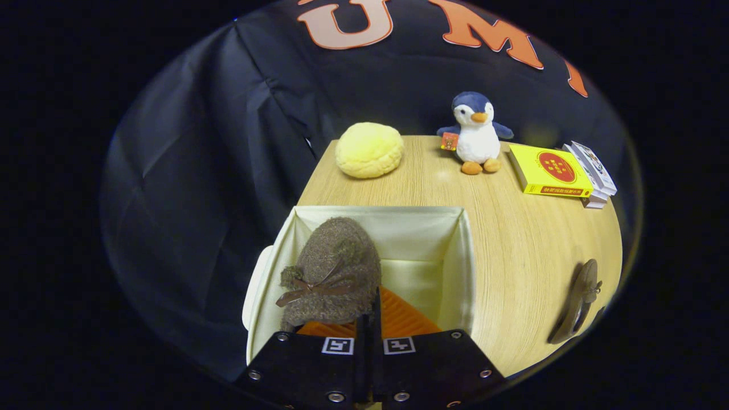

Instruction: Open the storage box then place both shoes into the box .Put the left shoe in first, then the right shoe, with the right side of both shoes facing outward in a uniform manner.

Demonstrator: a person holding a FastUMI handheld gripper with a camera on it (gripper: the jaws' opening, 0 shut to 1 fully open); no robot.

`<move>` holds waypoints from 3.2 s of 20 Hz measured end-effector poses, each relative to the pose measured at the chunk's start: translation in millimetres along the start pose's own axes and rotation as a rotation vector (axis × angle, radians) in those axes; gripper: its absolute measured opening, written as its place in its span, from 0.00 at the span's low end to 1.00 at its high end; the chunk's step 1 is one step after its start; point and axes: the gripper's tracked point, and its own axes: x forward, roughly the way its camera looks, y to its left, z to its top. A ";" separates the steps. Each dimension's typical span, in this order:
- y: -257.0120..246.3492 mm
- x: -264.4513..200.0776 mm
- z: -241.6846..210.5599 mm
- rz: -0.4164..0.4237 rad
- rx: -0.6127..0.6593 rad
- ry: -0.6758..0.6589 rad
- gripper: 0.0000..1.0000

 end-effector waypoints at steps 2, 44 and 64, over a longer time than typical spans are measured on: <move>4.3 14.6 -15.1 -0.018 0.019 0.062 0.05; -369.5 -102.2 -97.7 -0.097 0.142 -0.149 0.96; -481.1 -19.1 -113.2 -0.324 0.018 -0.214 0.15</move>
